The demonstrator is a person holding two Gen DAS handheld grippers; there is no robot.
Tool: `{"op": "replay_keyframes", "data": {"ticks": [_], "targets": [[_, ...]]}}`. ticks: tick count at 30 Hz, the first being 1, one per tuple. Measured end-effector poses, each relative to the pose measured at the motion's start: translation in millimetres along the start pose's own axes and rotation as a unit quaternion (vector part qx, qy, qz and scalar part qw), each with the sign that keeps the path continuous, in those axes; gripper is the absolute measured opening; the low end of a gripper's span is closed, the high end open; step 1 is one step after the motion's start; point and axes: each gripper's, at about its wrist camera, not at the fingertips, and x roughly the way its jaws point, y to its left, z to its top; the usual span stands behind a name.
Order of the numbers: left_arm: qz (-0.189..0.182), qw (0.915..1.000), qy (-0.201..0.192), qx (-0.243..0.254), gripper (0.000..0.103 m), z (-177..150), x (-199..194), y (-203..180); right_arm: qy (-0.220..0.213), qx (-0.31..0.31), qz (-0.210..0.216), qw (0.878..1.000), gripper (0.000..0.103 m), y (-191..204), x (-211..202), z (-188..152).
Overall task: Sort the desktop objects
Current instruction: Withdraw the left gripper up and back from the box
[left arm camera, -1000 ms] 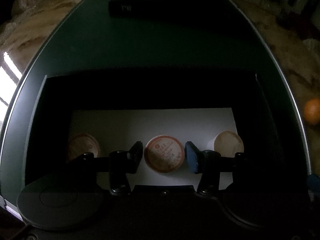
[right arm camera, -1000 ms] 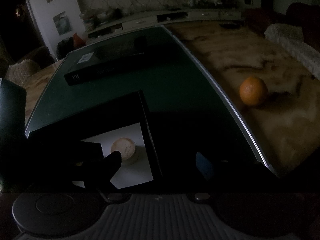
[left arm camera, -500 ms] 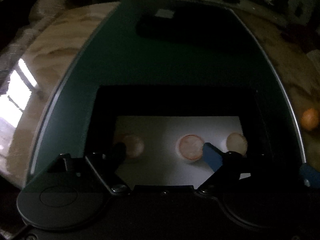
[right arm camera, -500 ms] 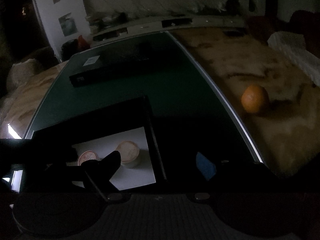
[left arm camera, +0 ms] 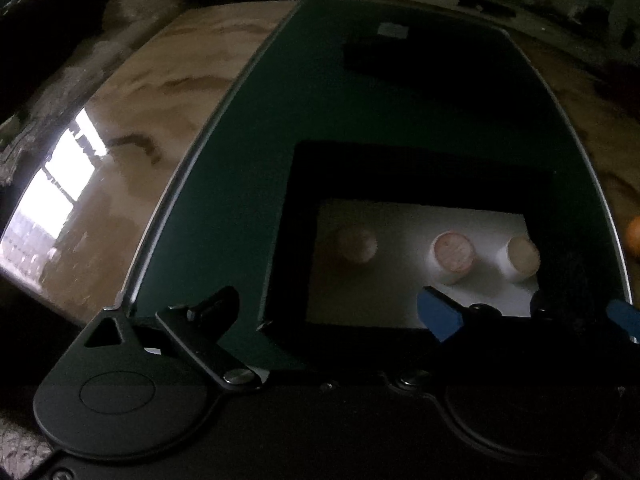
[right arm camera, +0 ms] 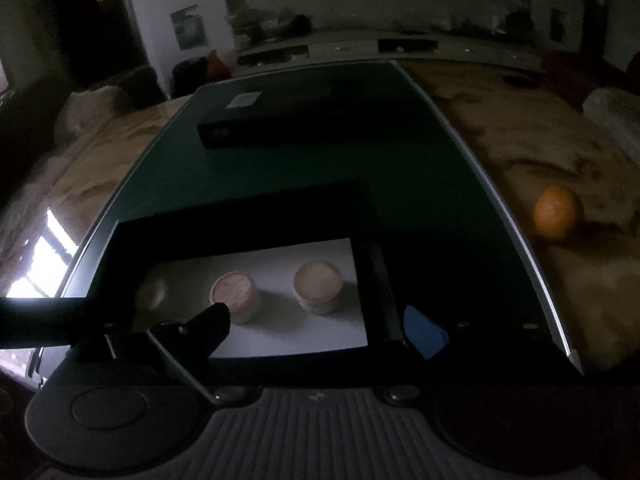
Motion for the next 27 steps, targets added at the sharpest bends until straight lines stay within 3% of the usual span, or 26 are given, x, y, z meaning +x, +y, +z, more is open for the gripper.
{"op": "replay_keyframes", "data": {"ticks": [12, 27], "targets": [[0.007, 0.9998, 0.013, -0.013, 0.099, -20.0, -7.7, 23.2, 0.019, -0.034, 0.013, 0.999, 0.099, 19.3, -0.1, -7.6], [0.007, 0.9999, 0.016, -0.001, 0.099, -22.4, -3.0, 14.5, 0.024, -0.027, 0.004, 0.999, 0.100, 16.4, 3.2, -6.8]]}}
